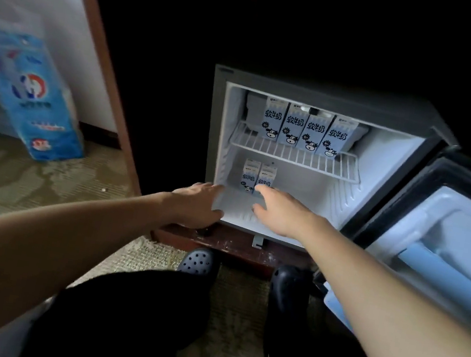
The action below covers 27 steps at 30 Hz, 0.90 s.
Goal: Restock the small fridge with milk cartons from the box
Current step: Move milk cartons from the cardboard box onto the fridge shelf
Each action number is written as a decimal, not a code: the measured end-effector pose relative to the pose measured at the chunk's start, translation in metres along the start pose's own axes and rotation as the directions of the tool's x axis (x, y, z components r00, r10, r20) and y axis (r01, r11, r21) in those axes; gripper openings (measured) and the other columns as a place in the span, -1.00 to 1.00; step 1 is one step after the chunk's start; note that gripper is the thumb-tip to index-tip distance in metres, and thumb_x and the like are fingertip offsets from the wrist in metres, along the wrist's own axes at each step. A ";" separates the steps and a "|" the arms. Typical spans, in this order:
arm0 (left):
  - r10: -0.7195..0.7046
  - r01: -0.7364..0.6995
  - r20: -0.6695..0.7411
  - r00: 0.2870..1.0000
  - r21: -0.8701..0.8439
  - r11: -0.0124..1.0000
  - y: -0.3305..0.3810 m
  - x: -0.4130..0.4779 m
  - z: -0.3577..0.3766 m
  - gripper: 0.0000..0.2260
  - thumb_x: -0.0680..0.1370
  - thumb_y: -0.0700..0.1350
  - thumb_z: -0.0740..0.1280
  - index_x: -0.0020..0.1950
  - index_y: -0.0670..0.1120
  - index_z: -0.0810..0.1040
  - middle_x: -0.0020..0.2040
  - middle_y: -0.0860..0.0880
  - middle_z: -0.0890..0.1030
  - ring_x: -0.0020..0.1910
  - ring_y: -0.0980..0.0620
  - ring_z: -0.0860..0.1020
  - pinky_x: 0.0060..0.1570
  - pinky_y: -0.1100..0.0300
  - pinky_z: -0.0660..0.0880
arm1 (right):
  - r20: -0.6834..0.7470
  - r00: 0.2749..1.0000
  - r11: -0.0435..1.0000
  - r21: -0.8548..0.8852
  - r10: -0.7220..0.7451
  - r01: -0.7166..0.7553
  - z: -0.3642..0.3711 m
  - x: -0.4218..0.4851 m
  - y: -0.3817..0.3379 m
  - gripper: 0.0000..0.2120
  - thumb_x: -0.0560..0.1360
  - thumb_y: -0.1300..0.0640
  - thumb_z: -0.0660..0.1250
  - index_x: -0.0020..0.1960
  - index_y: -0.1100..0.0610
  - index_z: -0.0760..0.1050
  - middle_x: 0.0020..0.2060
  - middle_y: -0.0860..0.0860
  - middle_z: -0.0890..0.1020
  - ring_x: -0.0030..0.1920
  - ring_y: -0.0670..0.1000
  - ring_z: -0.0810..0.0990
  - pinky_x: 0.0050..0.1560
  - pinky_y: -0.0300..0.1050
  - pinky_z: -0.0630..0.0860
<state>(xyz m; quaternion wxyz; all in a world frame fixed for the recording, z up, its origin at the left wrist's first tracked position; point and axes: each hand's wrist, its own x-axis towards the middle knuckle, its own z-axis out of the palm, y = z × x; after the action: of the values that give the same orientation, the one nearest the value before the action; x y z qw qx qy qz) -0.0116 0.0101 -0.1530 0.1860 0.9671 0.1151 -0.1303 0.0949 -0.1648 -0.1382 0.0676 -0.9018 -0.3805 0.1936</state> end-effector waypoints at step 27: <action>-0.551 0.566 -0.354 0.756 -0.070 0.822 -0.199 -0.424 0.030 -0.45 0.63 0.09 0.23 0.58 0.00 0.19 0.56 -0.01 0.28 0.54 -0.03 0.21 0.47 -0.01 0.21 | 0.162 0.809 0.814 -0.055 -0.565 0.579 0.067 -0.112 -0.402 -0.49 0.63 0.01 0.18 0.56 -0.02 0.21 0.50 0.03 0.36 0.44 0.11 0.39 0.39 0.11 0.38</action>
<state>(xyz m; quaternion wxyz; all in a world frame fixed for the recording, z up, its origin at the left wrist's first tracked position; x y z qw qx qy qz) -0.4697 0.1046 -0.1205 0.0946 0.8992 0.4272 -0.0033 -0.2685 0.0360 -0.0576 0.0502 -0.7320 -0.6473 0.2063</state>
